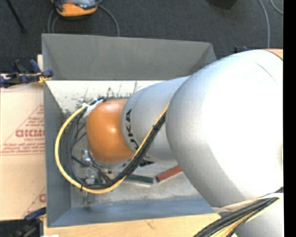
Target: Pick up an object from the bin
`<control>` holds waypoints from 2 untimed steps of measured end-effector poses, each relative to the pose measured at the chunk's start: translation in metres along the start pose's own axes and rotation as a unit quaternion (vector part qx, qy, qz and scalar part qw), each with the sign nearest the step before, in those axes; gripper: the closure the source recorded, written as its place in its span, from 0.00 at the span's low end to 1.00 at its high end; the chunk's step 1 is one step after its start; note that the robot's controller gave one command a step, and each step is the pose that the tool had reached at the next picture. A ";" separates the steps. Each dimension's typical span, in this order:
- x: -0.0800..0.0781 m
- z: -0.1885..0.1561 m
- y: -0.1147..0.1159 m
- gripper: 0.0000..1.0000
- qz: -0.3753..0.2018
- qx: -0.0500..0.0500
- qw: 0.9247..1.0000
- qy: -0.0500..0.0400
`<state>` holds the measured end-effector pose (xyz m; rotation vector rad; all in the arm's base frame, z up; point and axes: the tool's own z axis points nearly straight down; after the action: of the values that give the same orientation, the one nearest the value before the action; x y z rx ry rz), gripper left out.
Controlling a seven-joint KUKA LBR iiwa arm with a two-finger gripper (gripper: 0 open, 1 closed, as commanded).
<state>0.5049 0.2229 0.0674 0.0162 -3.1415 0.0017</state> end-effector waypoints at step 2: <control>-0.005 -0.011 -0.029 0.00 0.106 0.000 0.994 -0.002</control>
Offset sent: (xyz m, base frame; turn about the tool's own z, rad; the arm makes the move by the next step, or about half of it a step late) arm -0.0002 -0.0326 0.0026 0.2133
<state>0.5098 0.1936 0.0786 -0.3182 -3.1286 0.0004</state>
